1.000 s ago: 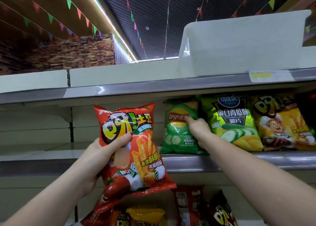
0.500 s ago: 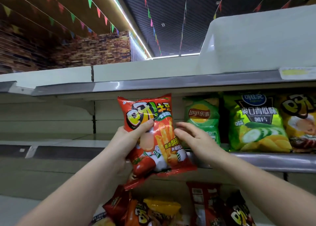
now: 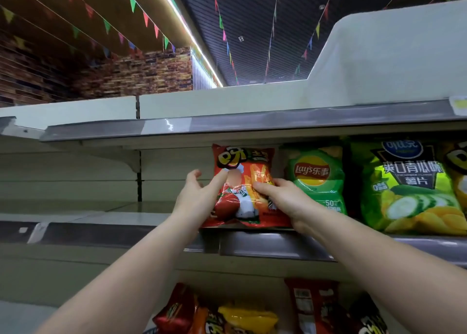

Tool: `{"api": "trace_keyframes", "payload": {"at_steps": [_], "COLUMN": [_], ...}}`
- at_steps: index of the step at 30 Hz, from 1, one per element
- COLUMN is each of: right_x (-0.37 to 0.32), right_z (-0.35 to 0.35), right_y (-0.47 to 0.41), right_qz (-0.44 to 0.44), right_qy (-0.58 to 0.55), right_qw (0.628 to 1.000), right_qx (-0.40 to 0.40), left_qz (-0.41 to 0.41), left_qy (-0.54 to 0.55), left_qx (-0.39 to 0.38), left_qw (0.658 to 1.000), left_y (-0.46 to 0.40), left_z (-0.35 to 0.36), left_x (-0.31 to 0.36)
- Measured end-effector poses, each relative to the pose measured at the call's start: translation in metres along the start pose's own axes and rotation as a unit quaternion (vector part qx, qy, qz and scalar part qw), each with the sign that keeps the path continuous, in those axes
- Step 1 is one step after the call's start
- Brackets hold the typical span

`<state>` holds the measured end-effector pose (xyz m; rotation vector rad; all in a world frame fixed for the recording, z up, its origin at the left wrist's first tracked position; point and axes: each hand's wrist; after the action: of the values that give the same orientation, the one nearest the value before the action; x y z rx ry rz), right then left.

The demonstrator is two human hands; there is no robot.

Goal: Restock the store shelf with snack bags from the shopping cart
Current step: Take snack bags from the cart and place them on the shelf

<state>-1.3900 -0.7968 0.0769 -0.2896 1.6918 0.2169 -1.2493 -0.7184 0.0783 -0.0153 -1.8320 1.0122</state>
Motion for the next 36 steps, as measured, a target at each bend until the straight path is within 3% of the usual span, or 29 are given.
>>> {"api": "trace_keyframes", "payload": {"at_steps": [8, 12, 16, 18, 20, 27, 31, 36], "right_x": [-0.011, -0.020, -0.024, -0.028, -0.029, -0.017, -0.018, -0.013], "right_z": [0.027, 0.029, 0.030, 0.029, 0.028, 0.020, 0.030, 0.038], "right_y": [-0.063, -0.092, -0.124, -0.129, -0.135, -0.143, -0.145, -0.141], "right_qz": [0.040, 0.079, 0.109, 0.075, 0.053, 0.036, 0.020, -0.066], "right_qy": [0.078, 0.093, 0.082, 0.050, 0.041, 0.038, 0.139, 0.313], "right_qw": [0.991, 0.991, 0.983, 0.984, 0.989, 0.987, 0.951, 0.885], "right_qx": [0.104, 0.052, 0.119, 0.156, 0.130, 0.155, 0.276, 0.338], "left_qz": [0.037, 0.010, -0.010, -0.011, -0.013, -0.017, -0.010, 0.012], "left_qy": [-0.055, -0.038, -0.014, -0.004, 0.011, 0.043, 0.024, 0.004], "left_qx": [-0.054, -0.078, -0.084, -0.084, -0.089, -0.074, -0.078, -0.082], "left_qw": [0.996, 0.996, 0.996, 0.996, 0.996, 0.996, 0.997, 0.997], "left_y": [-0.029, -0.041, -0.050, -0.053, -0.055, -0.052, -0.050, -0.050], "left_z": [0.019, 0.029, 0.030, 0.029, 0.029, 0.029, 0.029, 0.030], "left_x": [-0.034, -0.052, -0.067, -0.073, -0.075, -0.069, -0.068, -0.070]}}
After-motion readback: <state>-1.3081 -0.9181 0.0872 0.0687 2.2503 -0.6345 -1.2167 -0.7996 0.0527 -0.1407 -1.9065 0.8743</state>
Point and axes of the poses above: each hand's wrist, its own y-axis away from the middle knuckle, its own z-axis out of the palm, x = y × z, and after that the axes turned 15 degrees about z, right-handed
